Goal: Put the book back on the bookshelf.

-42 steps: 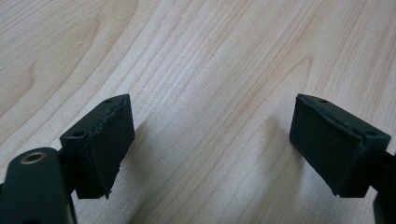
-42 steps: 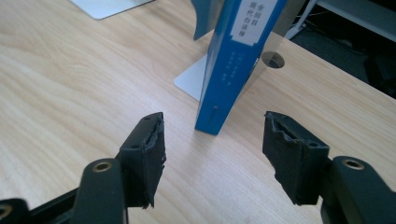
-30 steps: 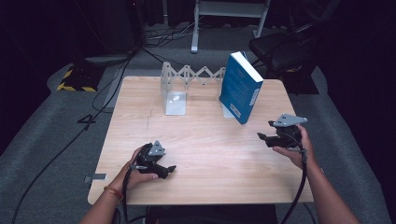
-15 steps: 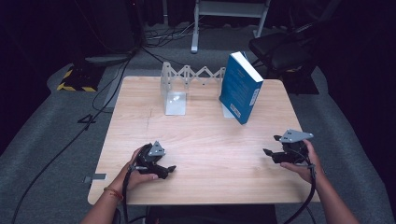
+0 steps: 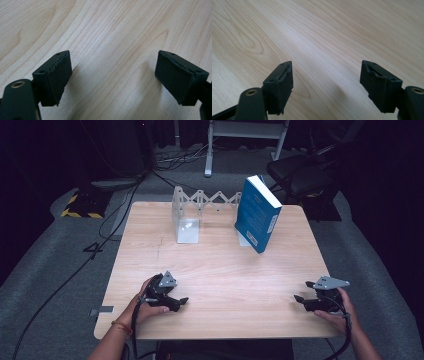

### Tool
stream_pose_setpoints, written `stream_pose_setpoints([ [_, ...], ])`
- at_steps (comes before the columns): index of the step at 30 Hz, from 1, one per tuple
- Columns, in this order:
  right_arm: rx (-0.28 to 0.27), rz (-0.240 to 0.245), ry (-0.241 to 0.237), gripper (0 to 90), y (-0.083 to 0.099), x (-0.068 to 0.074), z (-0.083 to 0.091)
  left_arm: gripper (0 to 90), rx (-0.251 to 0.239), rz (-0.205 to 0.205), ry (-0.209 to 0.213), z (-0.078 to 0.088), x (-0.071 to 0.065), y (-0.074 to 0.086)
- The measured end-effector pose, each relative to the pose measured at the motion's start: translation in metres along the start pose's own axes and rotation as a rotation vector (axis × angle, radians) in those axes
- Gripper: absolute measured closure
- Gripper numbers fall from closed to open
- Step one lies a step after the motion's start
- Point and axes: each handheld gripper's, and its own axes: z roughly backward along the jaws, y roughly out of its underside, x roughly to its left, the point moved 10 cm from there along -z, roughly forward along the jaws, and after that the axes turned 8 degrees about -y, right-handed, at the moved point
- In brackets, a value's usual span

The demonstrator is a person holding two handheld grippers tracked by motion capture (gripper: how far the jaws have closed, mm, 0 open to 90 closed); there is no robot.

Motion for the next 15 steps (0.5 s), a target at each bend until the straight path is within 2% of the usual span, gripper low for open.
stream_pose_setpoints([
  [4,-0.008,-0.062,-0.001,25.8,0.023,-0.006,0.004,14.6,-0.001,0.0,0.002,0.0,0.0,0.0],
  [5,-0.008,-0.062,-0.001,25.8,0.023,-0.006,0.004,14.6,-0.001,0.0,0.002,0.0,0.0,0.0],
  [9,-0.055,-0.14,-0.023,24.2,0.033,-0.011,0.009,14.6,-0.001,0.0,0.002,0.0,0.0,0.0],
  [15,-0.062,-0.156,-0.028,23.5,0.034,-0.012,0.009,14.6,0.001,0.0,0.002,0.0,0.0,0.0],
])
